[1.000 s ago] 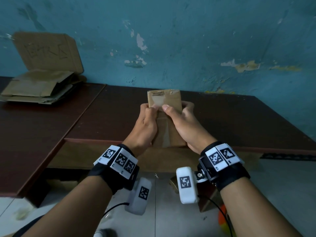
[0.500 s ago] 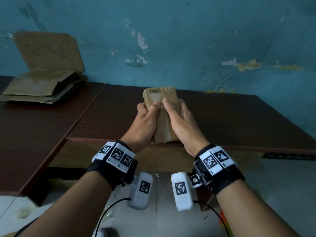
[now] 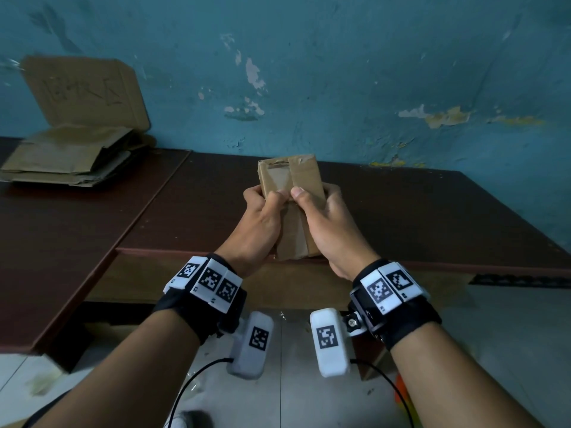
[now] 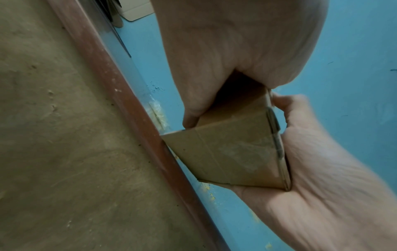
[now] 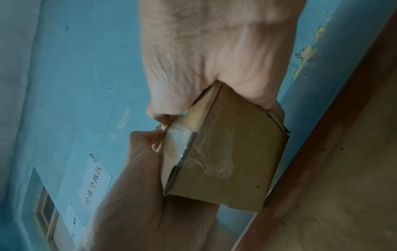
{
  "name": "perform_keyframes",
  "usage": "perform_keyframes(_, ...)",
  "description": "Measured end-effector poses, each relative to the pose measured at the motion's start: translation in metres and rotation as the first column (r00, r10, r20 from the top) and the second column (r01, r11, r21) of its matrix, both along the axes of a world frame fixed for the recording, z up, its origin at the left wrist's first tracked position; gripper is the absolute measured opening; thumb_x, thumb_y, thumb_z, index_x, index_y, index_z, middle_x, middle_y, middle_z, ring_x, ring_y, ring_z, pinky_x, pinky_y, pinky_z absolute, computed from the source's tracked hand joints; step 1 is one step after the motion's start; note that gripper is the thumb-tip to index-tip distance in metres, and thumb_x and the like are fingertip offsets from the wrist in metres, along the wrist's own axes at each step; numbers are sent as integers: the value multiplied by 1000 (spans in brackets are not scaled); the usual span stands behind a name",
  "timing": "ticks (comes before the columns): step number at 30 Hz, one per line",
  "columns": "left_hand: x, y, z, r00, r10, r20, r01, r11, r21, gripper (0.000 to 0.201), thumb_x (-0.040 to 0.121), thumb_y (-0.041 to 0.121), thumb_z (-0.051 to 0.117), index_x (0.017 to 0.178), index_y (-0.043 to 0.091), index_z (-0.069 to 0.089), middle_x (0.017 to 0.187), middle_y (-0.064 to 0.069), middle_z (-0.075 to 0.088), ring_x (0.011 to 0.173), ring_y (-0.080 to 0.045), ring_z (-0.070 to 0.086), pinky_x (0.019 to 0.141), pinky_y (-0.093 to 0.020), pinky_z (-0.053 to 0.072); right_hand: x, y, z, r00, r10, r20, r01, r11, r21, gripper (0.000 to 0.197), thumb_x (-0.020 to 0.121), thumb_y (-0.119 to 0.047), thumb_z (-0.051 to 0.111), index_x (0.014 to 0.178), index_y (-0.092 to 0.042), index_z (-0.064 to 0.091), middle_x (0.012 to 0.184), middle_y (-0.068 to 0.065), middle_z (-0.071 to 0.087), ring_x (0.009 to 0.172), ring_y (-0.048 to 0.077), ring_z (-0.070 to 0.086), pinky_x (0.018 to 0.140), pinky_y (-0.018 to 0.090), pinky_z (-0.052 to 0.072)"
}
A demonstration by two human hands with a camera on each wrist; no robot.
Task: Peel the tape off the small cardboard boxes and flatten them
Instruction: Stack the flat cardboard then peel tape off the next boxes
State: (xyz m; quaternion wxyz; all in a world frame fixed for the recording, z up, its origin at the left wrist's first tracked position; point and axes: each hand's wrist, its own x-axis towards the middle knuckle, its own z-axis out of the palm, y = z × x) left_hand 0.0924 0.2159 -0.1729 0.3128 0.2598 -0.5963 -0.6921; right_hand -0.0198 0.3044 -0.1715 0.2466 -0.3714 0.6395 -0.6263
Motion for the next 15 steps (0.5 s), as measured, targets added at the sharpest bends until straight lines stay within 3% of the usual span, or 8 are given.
perform_keyframes(2, 0, 4, 4, 999, -6, 41, 7, 1000, -27, 20, 119, 14, 34, 124, 25, 50, 134, -8, 26, 124, -14, 38, 80, 3, 46, -1, 1, 1, 1000, 13, 11, -13, 1000, -2, 49, 109, -39, 65, 144, -17, 39, 118, -3, 72, 95, -8, 75, 87, 25, 61)
perform_keyframes(4, 4, 10, 10, 994, 5, 111, 11, 989, -146, 25, 120, 30, 27, 108, 31, 49, 139, -8, 31, 119, -10, 48, 83, -15, 57, -2, 2, 3, 999, 41, 21, -40, 999, -2, 51, 110, -37, 65, 146, -16, 35, 118, -3, 72, 95, -6, 75, 88, 25, 61)
perform_keyframes(6, 5, 9, 10, 991, 26, 132, -5, 987, -158, 24, 118, 39, 28, 120, 26, 48, 146, -8, 33, 122, -11, 52, 85, -26, 59, -3, 4, 4, 997, 71, 31, -71, 997, -2, 55, 111, -34, 64, 149, -14, 29, 116, -4, 71, 99, -3, 75, 97, 30, 61)
perform_keyframes(9, 3, 3, 4, 984, 63, 164, -31, 982, -189, 34, 117, 42, 29, 137, 17, 40, 146, -5, 32, 133, -16, 48, 69, -18, 57, -2, 5, 5, 994, 99, 43, -98, 995, -13, 56, 111, -28, 64, 148, -12, 26, 112, -5, 71, 95, -9, 74, 103, 31, 59)
perform_keyframes(11, 2, 0, 0, 984, 81, 157, -49, 979, -198, 35, 117, 44, 31, 138, 17, 39, 141, -3, 35, 136, -18, 46, 74, -23, 55, -2, 4, 3, 993, 109, 42, -108, 994, -19, 56, 111, -24, 64, 147, -10, 25, 112, -4, 71, 93, -11, 74, 100, 27, 59)
perform_keyframes(13, 1, 0, -2, 984, 110, 140, -86, 981, -173, 40, 116, 45, 35, 141, 14, 37, 127, 5, 39, 127, -12, 50, 74, -20, 55, -3, 3, 2, 992, 120, 39, -119, 992, -32, 53, 111, -19, 64, 144, -9, 24, 114, -2, 70, 94, -11, 73, 95, 21, 60)
perform_keyframes(15, -1, 0, -3, 982, 161, 102, -142, 975, -172, 52, 108, 54, 46, 138, 12, 36, 123, 8, 38, 130, -14, 51, 87, -26, 57, -4, 2, 0, 992, 123, 32, -122, 992, -43, 51, 110, -17, 65, 141, -11, 25, 116, 0, 71, 97, -9, 74, 94, 20, 60)
